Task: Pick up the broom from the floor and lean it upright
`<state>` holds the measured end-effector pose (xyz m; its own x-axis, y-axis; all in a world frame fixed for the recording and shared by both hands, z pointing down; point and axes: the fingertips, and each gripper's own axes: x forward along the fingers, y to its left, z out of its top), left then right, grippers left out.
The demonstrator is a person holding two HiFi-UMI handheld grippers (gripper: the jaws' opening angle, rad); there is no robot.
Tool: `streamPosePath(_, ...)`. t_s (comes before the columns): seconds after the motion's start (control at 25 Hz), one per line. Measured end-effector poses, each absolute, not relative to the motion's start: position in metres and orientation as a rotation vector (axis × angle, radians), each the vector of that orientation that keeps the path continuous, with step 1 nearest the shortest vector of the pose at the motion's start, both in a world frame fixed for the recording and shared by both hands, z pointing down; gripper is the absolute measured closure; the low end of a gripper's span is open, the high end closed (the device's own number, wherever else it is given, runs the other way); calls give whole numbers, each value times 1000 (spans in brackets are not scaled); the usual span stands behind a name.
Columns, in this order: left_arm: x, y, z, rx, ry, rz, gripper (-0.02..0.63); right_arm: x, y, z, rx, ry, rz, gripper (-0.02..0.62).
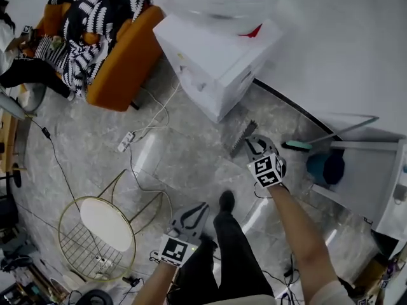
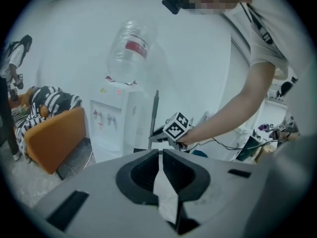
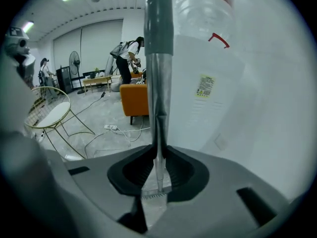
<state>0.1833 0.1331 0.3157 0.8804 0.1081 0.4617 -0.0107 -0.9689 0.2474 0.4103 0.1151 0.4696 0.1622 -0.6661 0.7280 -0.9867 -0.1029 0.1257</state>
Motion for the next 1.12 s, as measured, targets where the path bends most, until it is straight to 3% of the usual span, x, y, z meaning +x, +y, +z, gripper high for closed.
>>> streamPosePath(0.4, 267, 107, 311, 2809, 152, 635, 581, 470, 106, 508, 1891, -1440, 840, 517)
streamPosePath(0.96, 315, 84, 358, 2864, 558, 675, 581, 515, 42, 552, 1994, -1414, 890, 515)
streamPosePath(1.12, 318, 73, 372, 2775, 495, 715, 581, 512, 24, 554, 1971, -1453, 838, 514)
